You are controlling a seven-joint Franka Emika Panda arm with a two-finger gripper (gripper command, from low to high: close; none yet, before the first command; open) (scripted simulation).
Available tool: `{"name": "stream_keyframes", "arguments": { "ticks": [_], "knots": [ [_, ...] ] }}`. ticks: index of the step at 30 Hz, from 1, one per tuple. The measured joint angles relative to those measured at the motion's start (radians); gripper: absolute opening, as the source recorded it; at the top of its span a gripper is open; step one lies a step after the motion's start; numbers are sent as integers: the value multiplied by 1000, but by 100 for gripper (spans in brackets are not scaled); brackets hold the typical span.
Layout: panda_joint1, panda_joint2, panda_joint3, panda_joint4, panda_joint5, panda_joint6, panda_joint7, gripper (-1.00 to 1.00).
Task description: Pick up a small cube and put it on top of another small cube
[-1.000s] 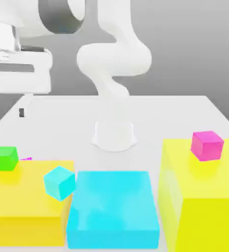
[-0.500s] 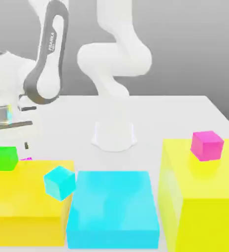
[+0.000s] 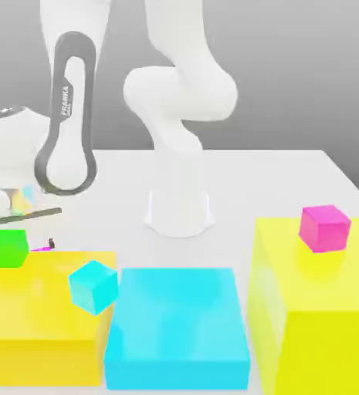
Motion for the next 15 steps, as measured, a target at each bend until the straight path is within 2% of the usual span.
{"name": "stream_keyframes", "arguments": {
  "ticks": [5,6,12,15],
  "knots": [
    [-147,77,187,18,159,54,-117,0],
    [-163,85,208,19,174,60,-128,-100],
    [-171,89,217,20,184,60,-136,-100],
    [-114,59,145,14,126,39,-93,-100]
  ]
}}
